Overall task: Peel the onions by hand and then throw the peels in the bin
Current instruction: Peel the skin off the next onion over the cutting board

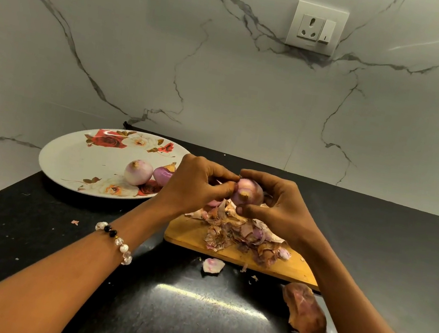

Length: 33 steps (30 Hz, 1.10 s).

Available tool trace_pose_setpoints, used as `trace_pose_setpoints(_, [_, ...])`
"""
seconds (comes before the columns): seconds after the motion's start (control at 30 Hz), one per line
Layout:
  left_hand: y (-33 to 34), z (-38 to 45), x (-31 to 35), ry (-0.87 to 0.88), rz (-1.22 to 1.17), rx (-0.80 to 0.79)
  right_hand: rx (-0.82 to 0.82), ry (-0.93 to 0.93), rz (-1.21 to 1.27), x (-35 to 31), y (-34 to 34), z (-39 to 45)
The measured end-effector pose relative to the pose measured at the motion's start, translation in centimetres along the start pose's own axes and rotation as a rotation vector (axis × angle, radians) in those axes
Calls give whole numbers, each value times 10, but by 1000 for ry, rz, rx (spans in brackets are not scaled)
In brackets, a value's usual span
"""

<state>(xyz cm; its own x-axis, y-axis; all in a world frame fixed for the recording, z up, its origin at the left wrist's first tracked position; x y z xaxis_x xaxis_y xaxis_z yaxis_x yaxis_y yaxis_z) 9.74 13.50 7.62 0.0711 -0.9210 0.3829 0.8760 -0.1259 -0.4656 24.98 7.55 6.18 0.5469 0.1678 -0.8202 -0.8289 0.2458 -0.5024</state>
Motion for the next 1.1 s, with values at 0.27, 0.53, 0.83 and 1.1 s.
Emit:
trace_pose_setpoints(0.27, [4, -3, 3, 53, 58, -21, 2, 2, -34, 1, 1, 0])
trace_pose_setpoints(0.53, [3, -3, 3, 49, 72, 2, -8, 25, -23, 3, 2, 1])
trace_pose_setpoints(0.83, [4, 0, 2, -21, -35, -88, 3, 21, -24, 3, -2, 1])
trace_pose_setpoints(1.1, [5, -3, -1, -18, -10, -72, -1, 5, -46, 1, -1, 0])
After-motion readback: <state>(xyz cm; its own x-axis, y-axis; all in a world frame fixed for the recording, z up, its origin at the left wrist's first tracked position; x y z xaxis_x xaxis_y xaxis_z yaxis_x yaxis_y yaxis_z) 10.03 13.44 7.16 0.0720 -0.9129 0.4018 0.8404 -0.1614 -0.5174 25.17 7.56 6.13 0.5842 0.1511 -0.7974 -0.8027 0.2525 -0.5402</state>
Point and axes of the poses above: each hand's wrist, its own z-axis towards the middle knuckle, its own y-axis out of the palm, x = y × z, the point moved 6 cm from there along z, towards the middle knuckle, and after that the axes turned 10 degrees about y, right-handed, at the moved point
